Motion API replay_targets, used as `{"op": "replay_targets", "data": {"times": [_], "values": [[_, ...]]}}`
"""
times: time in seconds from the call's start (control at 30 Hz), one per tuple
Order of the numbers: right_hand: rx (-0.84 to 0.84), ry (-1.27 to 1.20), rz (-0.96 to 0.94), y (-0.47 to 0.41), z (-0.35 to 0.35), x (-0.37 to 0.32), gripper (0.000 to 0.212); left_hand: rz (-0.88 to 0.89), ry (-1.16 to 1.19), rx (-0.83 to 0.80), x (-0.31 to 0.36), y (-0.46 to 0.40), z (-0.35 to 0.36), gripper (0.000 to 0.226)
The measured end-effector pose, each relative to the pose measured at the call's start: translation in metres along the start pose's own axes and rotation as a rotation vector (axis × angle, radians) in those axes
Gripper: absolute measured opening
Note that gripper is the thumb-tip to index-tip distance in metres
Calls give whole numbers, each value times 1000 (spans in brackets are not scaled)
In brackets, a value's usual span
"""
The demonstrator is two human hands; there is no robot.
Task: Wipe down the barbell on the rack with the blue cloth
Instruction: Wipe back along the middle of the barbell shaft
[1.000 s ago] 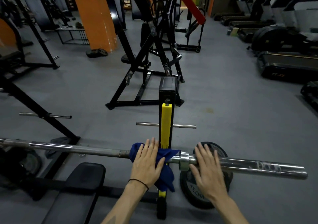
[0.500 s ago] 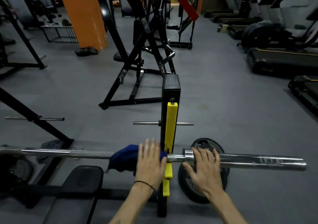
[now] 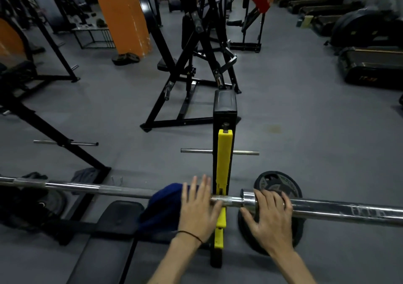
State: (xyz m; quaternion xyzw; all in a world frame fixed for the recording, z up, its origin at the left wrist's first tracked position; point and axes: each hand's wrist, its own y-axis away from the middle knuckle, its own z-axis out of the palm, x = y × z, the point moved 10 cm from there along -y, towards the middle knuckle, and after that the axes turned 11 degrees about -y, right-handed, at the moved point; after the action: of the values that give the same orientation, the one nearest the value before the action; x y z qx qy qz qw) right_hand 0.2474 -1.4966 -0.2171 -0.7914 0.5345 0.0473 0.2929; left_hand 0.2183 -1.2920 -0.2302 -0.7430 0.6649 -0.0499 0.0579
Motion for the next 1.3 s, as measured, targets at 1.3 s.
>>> {"op": "replay_targets", "data": {"times": [1.3], "values": [[125, 33, 58, -2, -9, -13, 56, 60, -55, 85, -139, 5, -20, 60]]}}
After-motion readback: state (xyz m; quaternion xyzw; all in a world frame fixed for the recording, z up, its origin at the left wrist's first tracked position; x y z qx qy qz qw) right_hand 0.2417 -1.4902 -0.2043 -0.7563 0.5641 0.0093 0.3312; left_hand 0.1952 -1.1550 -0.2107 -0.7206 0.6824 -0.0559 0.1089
